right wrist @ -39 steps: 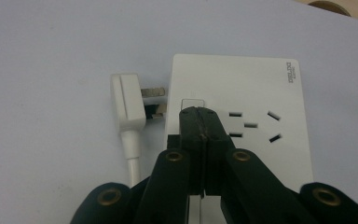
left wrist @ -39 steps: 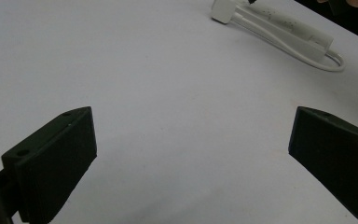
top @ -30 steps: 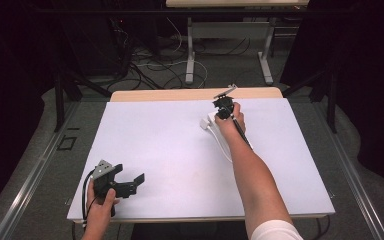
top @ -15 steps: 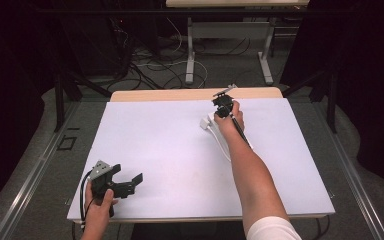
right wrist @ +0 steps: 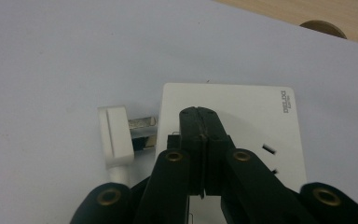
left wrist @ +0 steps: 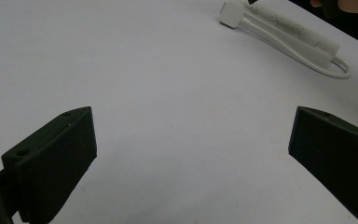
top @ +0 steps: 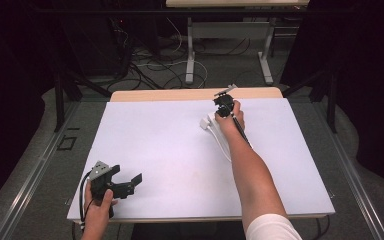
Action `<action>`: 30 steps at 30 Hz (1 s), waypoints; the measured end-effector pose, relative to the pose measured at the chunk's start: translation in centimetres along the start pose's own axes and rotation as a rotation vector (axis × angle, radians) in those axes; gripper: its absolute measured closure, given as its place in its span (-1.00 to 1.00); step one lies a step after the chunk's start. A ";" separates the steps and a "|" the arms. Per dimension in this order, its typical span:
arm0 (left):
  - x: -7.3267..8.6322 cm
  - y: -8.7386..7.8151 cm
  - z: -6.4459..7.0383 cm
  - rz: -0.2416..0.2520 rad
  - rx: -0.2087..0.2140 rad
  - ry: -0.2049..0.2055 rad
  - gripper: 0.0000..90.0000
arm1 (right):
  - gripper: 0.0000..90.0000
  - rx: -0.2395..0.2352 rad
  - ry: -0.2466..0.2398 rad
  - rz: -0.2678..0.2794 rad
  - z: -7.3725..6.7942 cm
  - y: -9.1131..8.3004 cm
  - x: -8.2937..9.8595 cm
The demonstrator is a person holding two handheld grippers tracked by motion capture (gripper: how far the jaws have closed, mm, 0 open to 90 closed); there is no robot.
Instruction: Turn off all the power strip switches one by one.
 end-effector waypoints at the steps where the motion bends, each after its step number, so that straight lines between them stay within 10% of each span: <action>1: 0.0 0.0 0.0 -0.001 -0.001 0.000 -0.98 | 1.00 0.001 -0.001 -0.001 0.0 0.0 0.0; 30: 0.0 0.0 -0.1 0.000 -0.005 -0.003 -0.98 | 1.00 0.000 -0.003 -0.010 -0.1 0.8 0.3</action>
Point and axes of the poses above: each handheld gripper's, and its own axes: y roughly forward along the jaws, x roughly out of its underside, z roughly to its right, the point moved 10 cm from there along y, roughly forward along the jaws, and after that the axes turned 11 degrees about -x, right-handed, at the moved point
